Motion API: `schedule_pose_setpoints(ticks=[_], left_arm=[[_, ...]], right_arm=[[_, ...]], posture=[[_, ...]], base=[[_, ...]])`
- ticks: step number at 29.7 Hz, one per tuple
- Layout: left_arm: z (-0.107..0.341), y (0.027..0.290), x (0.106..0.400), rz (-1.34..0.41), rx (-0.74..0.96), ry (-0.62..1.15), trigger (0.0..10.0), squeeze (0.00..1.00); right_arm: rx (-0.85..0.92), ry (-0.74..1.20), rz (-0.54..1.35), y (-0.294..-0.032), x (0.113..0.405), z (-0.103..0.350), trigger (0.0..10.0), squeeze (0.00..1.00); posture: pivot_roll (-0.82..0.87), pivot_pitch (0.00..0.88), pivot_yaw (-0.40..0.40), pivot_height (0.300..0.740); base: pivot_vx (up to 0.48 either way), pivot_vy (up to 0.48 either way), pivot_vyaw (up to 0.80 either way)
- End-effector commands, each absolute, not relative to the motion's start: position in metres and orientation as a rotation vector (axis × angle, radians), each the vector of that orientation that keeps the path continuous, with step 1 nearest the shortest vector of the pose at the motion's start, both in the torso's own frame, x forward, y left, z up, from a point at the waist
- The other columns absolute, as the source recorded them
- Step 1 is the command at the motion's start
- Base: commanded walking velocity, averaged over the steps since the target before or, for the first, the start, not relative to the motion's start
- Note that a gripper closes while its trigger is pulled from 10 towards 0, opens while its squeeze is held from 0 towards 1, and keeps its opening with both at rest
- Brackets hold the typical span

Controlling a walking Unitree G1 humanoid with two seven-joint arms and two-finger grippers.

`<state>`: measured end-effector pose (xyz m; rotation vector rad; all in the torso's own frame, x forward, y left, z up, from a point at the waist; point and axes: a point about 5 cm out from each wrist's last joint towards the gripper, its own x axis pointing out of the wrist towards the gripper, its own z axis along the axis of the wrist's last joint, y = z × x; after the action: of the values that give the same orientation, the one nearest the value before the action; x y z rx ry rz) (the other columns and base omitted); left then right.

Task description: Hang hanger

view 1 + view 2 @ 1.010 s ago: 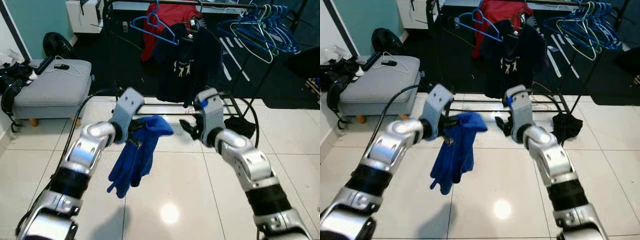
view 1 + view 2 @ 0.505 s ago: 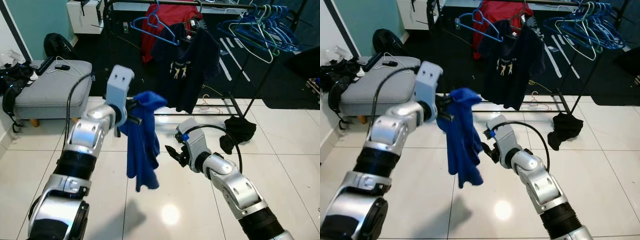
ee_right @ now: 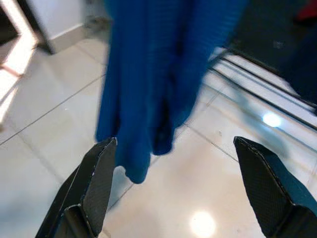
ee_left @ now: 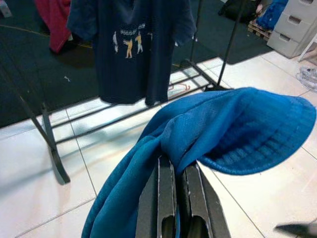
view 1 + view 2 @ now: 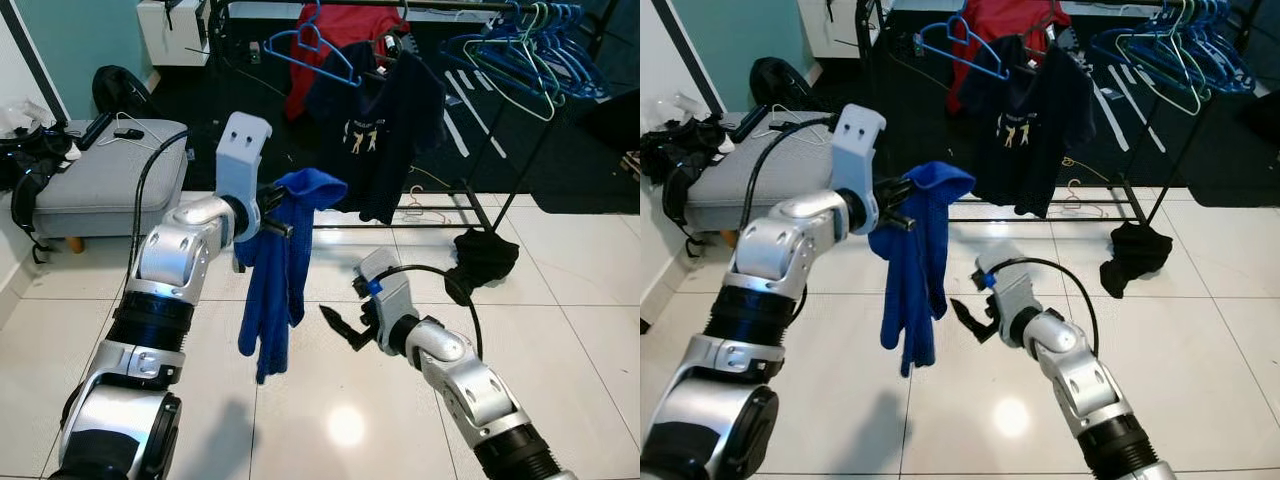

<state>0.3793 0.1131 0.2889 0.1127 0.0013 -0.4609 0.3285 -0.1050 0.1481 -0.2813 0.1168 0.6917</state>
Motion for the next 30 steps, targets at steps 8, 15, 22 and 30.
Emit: schedule_pose_setpoints(ticks=[8, 15, 22, 30], left_arm=[[0.311, 0.103, 0.372, -0.535, 0.113, -0.059, 10.0, 0.0], [0.309, 0.104, 0.371, -0.543, 0.136, -0.06, 10.0, 0.0], [0.308, 0.106, 0.371, -0.558, 0.131, -0.054, 10.0, 0.0], [0.314, 0.102, 0.364, -0.638, 0.136, -0.072, 10.0, 0.0]], right_arm=[[-0.339, 0.015, 0.616, -0.098, 0.344, 0.154, 10.0, 0.0], [-0.323, -0.033, 0.525, -0.108, 0.35, 0.164, 10.0, 0.0], [-0.307, -0.046, 0.403, -0.133, 0.355, 0.169, 10.0, 0.0], [-0.329, -0.052, 0.314, -0.148, 0.364, 0.169, 10.0, 0.0]], posture=[[0.0, 0.215, 0.042, 0.74], [0.0, 0.216, 0.044, 0.74], [-0.01, 0.221, 0.047, 0.74], [-0.01, 0.222, 0.044, 0.74]], base=[[0.0, 0.0, 0.0], [0.0, 0.0, 0.0], [0.0, 0.0, 0.0], [0.0, 0.0, 0.0]])
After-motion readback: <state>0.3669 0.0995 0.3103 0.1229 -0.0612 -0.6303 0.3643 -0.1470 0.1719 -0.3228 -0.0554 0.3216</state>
